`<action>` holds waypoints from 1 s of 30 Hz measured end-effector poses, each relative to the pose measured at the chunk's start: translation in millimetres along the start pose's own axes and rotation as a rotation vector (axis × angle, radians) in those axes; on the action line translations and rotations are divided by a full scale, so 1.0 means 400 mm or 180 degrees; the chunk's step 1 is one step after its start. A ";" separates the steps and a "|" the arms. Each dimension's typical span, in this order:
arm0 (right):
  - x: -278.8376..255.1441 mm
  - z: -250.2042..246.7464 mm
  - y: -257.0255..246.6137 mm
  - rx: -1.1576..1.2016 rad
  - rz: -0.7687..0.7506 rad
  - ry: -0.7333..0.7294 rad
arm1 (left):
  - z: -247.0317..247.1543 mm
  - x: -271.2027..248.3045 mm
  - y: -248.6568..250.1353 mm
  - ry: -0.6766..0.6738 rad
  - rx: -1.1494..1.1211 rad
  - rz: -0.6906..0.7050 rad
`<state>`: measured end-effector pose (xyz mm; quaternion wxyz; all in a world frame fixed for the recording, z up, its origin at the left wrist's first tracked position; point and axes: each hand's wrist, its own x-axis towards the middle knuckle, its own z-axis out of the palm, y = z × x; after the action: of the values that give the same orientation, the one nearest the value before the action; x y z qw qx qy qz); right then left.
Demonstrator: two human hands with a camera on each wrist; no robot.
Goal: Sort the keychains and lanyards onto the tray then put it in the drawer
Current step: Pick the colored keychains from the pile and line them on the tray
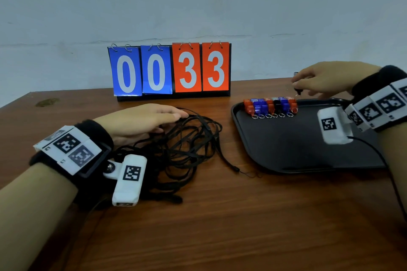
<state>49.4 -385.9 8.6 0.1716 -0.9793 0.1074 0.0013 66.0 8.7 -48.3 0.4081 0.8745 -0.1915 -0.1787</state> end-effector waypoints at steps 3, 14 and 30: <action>0.014 0.016 0.018 -0.0398 0.0184 -0.0137 | -0.002 0.006 -0.006 0.0055 -0.0024 0.0107; 0.024 0.041 0.031 -0.0787 0.0336 -0.0332 | 0.003 0.004 -0.002 0.0236 -0.0193 0.0337; 0.037 0.050 0.026 -0.0448 0.0499 -0.0406 | 0.006 0.009 -0.005 -0.0030 -0.0510 0.0227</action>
<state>62.1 -391.9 -14.3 0.1083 -0.9755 0.1721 0.0845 68.4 6.6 -51.8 0.4820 0.8309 -0.2095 -0.1828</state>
